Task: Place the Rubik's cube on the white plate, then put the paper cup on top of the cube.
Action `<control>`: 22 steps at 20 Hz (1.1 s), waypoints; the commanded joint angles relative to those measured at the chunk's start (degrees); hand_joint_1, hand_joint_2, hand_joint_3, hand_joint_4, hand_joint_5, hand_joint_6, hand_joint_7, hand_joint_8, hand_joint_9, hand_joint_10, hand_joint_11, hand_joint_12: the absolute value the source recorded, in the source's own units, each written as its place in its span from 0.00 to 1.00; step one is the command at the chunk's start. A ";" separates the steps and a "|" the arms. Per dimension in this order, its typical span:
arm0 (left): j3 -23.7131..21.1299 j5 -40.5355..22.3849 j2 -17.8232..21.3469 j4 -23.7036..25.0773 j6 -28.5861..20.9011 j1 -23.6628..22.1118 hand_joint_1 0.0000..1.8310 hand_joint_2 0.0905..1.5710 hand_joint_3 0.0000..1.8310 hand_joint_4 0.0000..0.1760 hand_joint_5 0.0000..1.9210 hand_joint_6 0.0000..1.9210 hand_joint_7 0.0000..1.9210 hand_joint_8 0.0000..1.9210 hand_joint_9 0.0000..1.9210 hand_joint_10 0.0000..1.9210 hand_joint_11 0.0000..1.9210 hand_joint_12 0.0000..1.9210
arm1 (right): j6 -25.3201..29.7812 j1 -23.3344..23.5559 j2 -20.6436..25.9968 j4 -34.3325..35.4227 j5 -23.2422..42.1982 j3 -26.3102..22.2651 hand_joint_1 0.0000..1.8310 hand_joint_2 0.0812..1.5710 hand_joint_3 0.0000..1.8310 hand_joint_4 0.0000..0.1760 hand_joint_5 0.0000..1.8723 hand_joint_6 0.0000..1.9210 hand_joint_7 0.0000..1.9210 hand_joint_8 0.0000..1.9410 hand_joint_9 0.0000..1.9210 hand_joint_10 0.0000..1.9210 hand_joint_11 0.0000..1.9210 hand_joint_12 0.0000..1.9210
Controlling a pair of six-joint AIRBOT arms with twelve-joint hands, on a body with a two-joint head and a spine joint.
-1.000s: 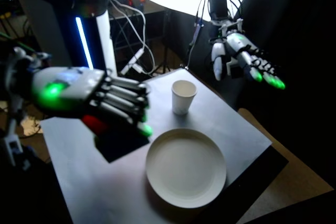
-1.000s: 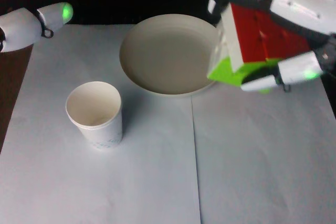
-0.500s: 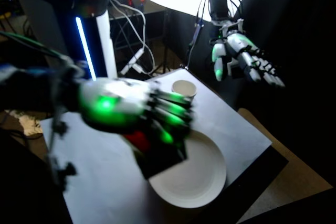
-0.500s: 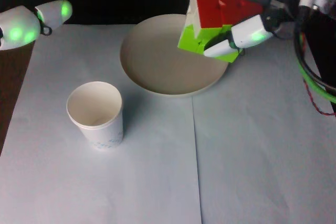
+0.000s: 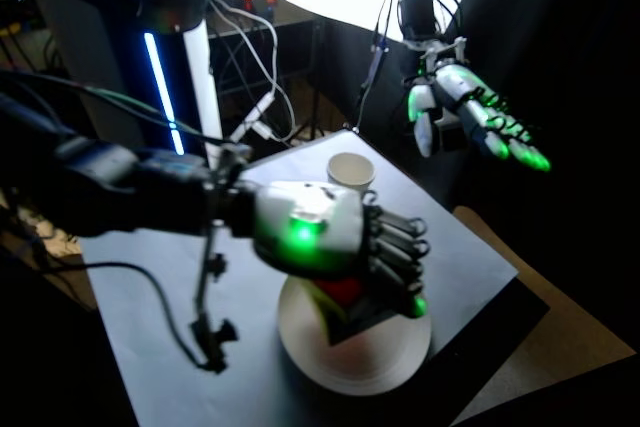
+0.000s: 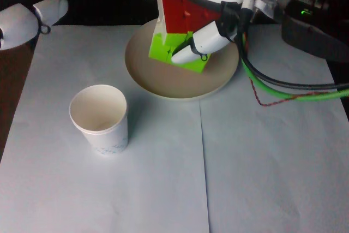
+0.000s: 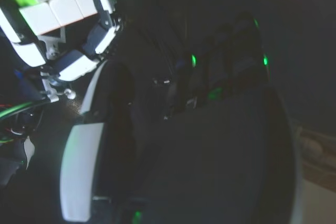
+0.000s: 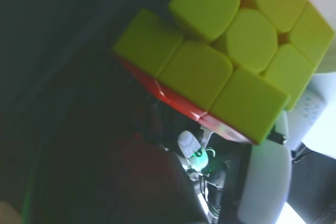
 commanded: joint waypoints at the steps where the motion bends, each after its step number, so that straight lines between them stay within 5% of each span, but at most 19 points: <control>1: 0.29 -7.45 -0.21 -0.67 -0.11 -0.48 0.29 0.94 0.02 0.70 0.02 0.00 0.00 0.00 0.00 0.00 0.00 0.00 | -0.05 1.37 -0.10 1.66 7.56 0.40 0.65 0.70 0.00 0.00 0.18 0.50 0.29 0.43 0.26 0.65 0.20 0.92; 2: 0.29 -7.58 -0.23 -0.68 -0.11 -0.48 0.28 0.94 0.02 0.67 0.01 0.00 0.00 0.00 0.00 0.00 0.00 0.00 | -0.05 1.36 -0.59 2.43 7.49 0.89 0.65 0.69 0.00 0.00 0.18 0.48 0.29 0.43 0.27 0.64 0.21 0.92; 5: 0.26 -7.77 -0.24 -0.75 -0.13 -0.48 0.30 0.94 0.01 0.92 0.01 0.00 0.00 0.00 0.00 0.00 0.00 0.00 | -0.05 1.32 -1.84 2.97 5.80 1.75 0.63 0.68 0.00 0.00 0.16 0.38 0.27 0.33 0.23 0.67 0.19 0.94; 7: 0.25 -7.90 -0.22 -0.95 -0.13 -0.47 0.28 0.93 0.01 0.85 0.01 0.00 0.00 0.00 0.00 0.00 0.00 0.00 | -0.05 0.72 -2.10 2.96 4.83 1.86 0.63 0.67 0.00 0.00 0.16 0.31 0.23 0.31 0.18 0.65 0.16 0.93; 9: 0.22 -7.97 -0.22 -1.07 -0.13 -0.46 0.28 0.93 0.01 0.84 0.01 0.00 0.00 0.00 0.00 0.00 0.00 0.00 | -0.05 0.02 -2.10 2.95 3.79 1.86 0.59 0.67 0.00 0.00 0.13 0.27 0.20 0.25 0.17 0.57 0.16 0.90; 11: 0.22 -8.06 -0.22 -1.18 -0.14 -0.46 0.29 0.93 0.01 0.82 0.00 0.00 0.00 0.00 0.00 0.00 0.00 0.00 | -0.06 -0.60 -2.10 2.92 2.98 2.02 0.56 0.69 0.00 0.00 0.13 0.09 0.19 0.03 0.14 0.43 0.12 0.87; 12: 0.22 -8.08 -0.22 -1.28 -0.14 -0.46 0.29 0.93 0.01 0.86 0.00 0.00 0.00 0.00 0.00 0.00 0.00 0.00 | -0.06 -0.68 -2.11 2.92 2.76 2.11 0.50 0.70 0.00 0.00 0.10 0.02 0.14 0.00 0.10 0.30 0.01 0.84; 14: 0.22 -8.08 -0.22 -1.34 -0.14 -0.40 0.28 0.93 0.00 0.91 0.00 0.00 0.00 0.00 0.00 0.00 0.00 0.00 | -0.06 -0.68 -2.12 2.92 2.61 2.28 0.38 0.70 0.00 0.13 0.03 0.00 0.05 0.00 0.04 0.19 0.00 0.73; 15: 0.24 -8.10 -0.22 -1.37 -0.14 -0.36 0.28 0.93 0.00 0.90 0.00 0.00 0.00 0.00 0.00 0.00 0.00 0.00 | -0.06 -0.67 -2.12 2.92 2.61 2.29 0.34 0.69 0.00 0.11 0.00 0.00 0.02 0.00 0.05 0.09 0.00 0.68; 17: 0.25 -8.10 -0.22 -1.43 -0.13 -0.32 0.29 0.93 0.00 0.95 0.00 0.00 0.00 0.00 0.00 0.00 0.00 0.00 | -0.06 -0.67 -2.11 2.92 2.50 2.31 0.33 0.67 0.00 0.24 0.00 0.00 0.00 0.00 0.02 0.05 0.00 0.68; 20: 0.25 -8.19 -0.22 -1.68 -0.13 -0.16 0.28 0.93 0.00 0.95 0.00 0.00 0.00 0.00 0.00 0.00 0.00 0.00 | -0.05 -0.67 -2.11 2.93 2.46 2.17 0.31 0.65 0.00 0.36 0.00 0.00 0.00 0.00 0.00 0.00 0.00 0.46; 22: 0.25 -8.19 -0.22 -1.74 -0.14 -0.12 0.27 0.93 0.00 0.95 0.00 0.00 0.00 0.00 0.00 0.00 0.00 0.00 | -0.05 -0.67 -2.11 2.93 2.46 1.72 0.32 0.65 0.00 0.33 0.00 0.00 0.00 0.00 0.00 0.00 0.00 0.59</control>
